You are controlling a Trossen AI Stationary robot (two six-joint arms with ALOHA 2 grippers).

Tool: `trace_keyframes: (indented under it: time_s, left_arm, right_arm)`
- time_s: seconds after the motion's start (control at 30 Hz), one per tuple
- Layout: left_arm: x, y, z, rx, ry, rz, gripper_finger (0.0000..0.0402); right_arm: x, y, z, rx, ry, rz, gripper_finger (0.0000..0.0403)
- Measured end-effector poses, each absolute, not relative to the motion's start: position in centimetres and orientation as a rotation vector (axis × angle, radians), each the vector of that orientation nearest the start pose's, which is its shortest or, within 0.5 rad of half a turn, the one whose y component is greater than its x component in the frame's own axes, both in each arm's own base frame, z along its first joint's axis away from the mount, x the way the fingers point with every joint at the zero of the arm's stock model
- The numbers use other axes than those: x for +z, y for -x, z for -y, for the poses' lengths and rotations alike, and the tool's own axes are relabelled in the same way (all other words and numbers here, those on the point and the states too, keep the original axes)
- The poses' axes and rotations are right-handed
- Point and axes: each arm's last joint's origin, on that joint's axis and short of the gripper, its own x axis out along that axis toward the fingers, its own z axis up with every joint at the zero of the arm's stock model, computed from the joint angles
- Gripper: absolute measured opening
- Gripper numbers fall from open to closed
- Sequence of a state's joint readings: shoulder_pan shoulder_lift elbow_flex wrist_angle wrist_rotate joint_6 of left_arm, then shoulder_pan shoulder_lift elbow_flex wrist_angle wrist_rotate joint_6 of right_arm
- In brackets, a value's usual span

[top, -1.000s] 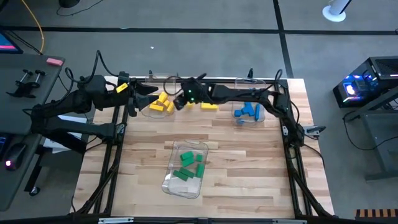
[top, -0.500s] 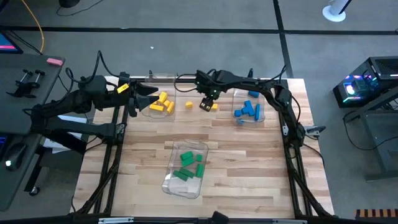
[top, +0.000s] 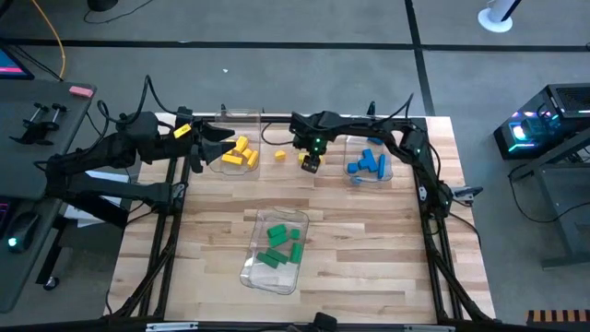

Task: Sort blocks
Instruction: Put the yellow block into the top left transparent bin

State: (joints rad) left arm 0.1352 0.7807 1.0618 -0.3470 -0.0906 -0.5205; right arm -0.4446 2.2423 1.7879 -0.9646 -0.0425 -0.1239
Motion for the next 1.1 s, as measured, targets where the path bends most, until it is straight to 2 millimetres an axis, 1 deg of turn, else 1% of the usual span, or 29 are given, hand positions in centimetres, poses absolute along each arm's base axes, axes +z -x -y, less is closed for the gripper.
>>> trace_keyframes:
  time_s: [0.17, 0.27, 0.37, 0.43, 0.5, 0.53, 0.67, 0.73, 0.87, 0.93, 1.0, 1.1]
  left_arm:
    - [40.8, -14.6, -2.3, 0.238, 0.519, -0.007, 0.027]
    - [40.8, -14.6, -2.2, 0.238, 0.519, -0.007, 0.027]
    - [40.8, -14.6, -2.2, 0.238, 0.519, -0.007, 0.027]
    - [40.8, -14.6, -2.2, 0.238, 0.519, -0.007, 0.027]
    - [40.8, -14.6, -2.2, 0.239, 0.506, -0.008, 0.027]
    - [40.8, -14.6, -2.2, 0.239, 0.496, -0.009, 0.027]
    - [40.8, -14.6, -2.2, 0.239, 0.48, -0.011, 0.027]
    - [40.8, -14.6, -2.2, 0.24, 0.476, -0.011, 0.027]
    - [40.8, -14.6, -2.3, 0.241, 0.473, -0.011, 0.027]
    - [40.8, -14.6, -2.2, 0.24, 0.468, -0.012, 0.027]
    - [40.8, -14.6, -2.2, 0.24, 0.467, -0.012, 0.027]
    - [40.8, -14.6, -2.3, 0.24, 0.466, -0.012, 0.027]
  right_arm:
    - [14.4, -40.5, 19.2, -0.249, -0.238, -1.435, 0.0208]
    - [13.7, -40.6, 19.2, -0.276, -0.276, -1.452, 0.0207]
    - [13.6, -40.7, 18.9, -0.291, -0.29, -1.455, 0.0194]
    - [13.7, -40.7, 18.6, -0.315, -0.275, -1.467, 0.0168]
    - [13.8, -40.8, 18.1, -0.328, -0.263, -1.481, 0.013]
    - [13.9, -40.8, 18.0, -0.329, -0.263, -1.484, 0.0123]
    - [14.9, -40.4, 17.1, -0.315, -0.257, -1.507, 0.0123]
    - [16.0, -40.3, 16.7, -0.322, -0.245, -1.496, 0.0123]
    - [20.4, -39.7, 16.2, -0.373, -0.187, -1.395, 0.0123]
    - [22.2, -39.5, 16.0, -0.395, -0.189, -1.328, 0.0123]
    - [24.2, -39.4, 15.5, -0.406, -0.191, -1.238, 0.0123]
    - [27.2, -39.9, 14.6, -0.399, -0.23, -1.036, 0.0123]
